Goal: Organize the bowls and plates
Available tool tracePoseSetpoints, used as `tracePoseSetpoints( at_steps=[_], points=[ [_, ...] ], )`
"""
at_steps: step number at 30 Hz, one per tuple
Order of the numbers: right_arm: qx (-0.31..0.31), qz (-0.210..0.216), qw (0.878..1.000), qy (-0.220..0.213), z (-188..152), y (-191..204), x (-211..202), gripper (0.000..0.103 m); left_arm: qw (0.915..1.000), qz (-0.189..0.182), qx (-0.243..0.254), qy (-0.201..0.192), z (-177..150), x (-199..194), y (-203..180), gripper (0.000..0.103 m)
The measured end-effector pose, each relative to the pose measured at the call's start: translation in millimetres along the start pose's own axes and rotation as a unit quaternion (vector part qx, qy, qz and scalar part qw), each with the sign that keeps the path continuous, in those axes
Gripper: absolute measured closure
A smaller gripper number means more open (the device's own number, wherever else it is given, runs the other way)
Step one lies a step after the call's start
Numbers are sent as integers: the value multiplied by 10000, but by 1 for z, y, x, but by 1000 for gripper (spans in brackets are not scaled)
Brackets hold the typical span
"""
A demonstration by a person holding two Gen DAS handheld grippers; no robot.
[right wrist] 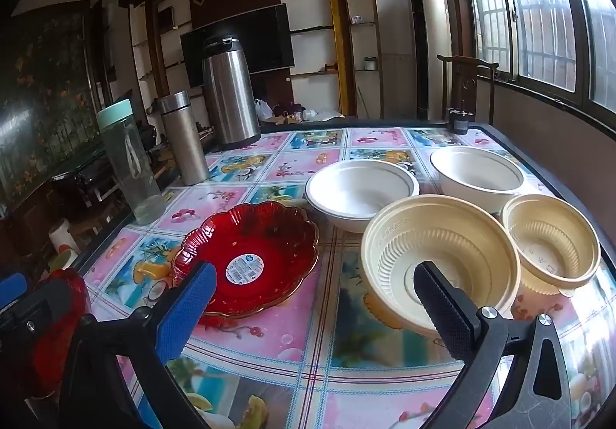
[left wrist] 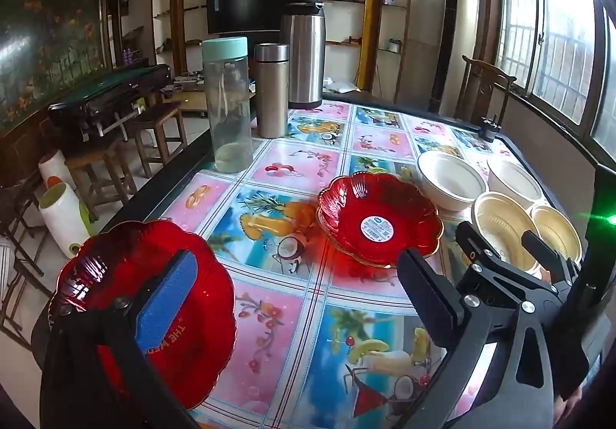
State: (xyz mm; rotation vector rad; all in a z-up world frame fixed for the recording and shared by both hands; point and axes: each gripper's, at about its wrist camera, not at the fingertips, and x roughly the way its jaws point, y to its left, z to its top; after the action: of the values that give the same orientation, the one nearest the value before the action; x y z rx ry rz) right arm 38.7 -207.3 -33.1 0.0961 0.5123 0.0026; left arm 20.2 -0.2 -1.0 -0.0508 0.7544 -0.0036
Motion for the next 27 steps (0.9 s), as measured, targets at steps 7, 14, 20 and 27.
tracePoseSetpoints(
  at_steps=[7, 14, 20, 27],
  points=[
    [66, -19, 9999, 145, 1, -1, 5, 0, 9977, 51, -97, -673, -11, -12, 7, 0],
    [102, -21, 9999, 118, 0, -2, 3, 0, 9963, 200, -66, -836, -19, -7, 7, 0],
    [130, 0, 9998, 154, -1, -3, 4, 0, 9953, 268, -71, -923, -22, -2, 9, 0],
    [156, 29, 9996, 246, -1, -4, 7, 0, 9948, 313, -144, -956, -24, 4, 12, 0]
  ],
)
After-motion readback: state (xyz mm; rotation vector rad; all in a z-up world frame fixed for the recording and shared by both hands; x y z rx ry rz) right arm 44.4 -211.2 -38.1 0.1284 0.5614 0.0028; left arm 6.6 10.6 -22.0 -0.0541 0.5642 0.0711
